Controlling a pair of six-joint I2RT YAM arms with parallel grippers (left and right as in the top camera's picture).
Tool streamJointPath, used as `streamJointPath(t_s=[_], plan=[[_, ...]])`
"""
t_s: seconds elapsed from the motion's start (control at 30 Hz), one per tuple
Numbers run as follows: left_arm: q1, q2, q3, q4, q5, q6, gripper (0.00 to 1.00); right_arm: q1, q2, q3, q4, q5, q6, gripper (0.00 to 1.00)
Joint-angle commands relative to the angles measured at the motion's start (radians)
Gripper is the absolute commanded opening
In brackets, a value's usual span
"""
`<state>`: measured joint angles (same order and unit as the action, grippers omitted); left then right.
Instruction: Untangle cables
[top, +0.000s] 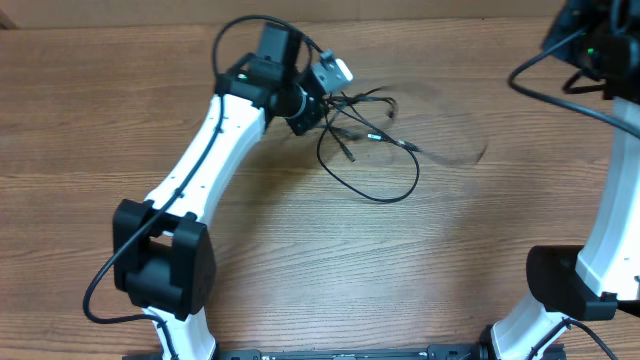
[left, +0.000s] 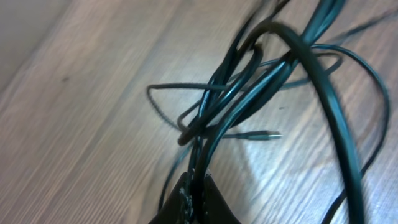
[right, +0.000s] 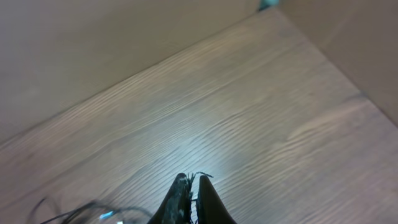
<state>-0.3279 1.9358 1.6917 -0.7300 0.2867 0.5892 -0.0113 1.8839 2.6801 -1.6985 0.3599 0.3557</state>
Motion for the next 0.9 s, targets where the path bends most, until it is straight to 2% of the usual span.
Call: streamJointPath(t_s=[0.0, 0.27, 0.3, 0.37, 0.4, 0.43, 0.5, 0.63, 0.87], plan=[[0.037, -0.074, 0.024, 0.005, -0.006, -0.074, 0.04, -0.062, -0.025, 0.003, 0.005, 0.024, 0.013, 0.04], [0.052, -0.089, 0.024, 0.001, -0.005, -0.089, 0.05, -0.120, -0.025, 0.002, 0.005, -0.111, 0.006, 0.04], [0.050, -0.089, 0.024, 0.001, -0.005, -0.092, 0.05, -0.120, -0.025, 0.002, 0.005, -0.146, -0.003, 0.08], [0.046, -0.089, 0.024, 0.002, -0.005, -0.097, 0.05, -0.119, -0.025, 0.002, 0.005, -0.252, -0.064, 0.28], [0.045, -0.089, 0.024, 0.002, -0.004, -0.097, 0.05, -0.119, -0.025, -0.003, 0.005, -0.309, -0.093, 0.42], [0.044, -0.089, 0.024, 0.001, -0.002, -0.099, 0.05, -0.119, -0.025, -0.011, 0.005, -0.359, -0.112, 0.50], [0.043, -0.089, 0.024, 0.002, 0.010, -0.103, 0.04, -0.119, -0.025, -0.040, 0.005, -0.426, -0.130, 0.61], [0.043, -0.091, 0.024, 0.014, 0.047, -0.123, 0.04, -0.114, -0.025, -0.156, 0.005, -0.480, -0.145, 0.63], [0.043, -0.111, 0.026, 0.033, 0.162, -0.127, 0.04, -0.106, -0.025, -0.362, 0.026, -0.702, -0.365, 0.73]])
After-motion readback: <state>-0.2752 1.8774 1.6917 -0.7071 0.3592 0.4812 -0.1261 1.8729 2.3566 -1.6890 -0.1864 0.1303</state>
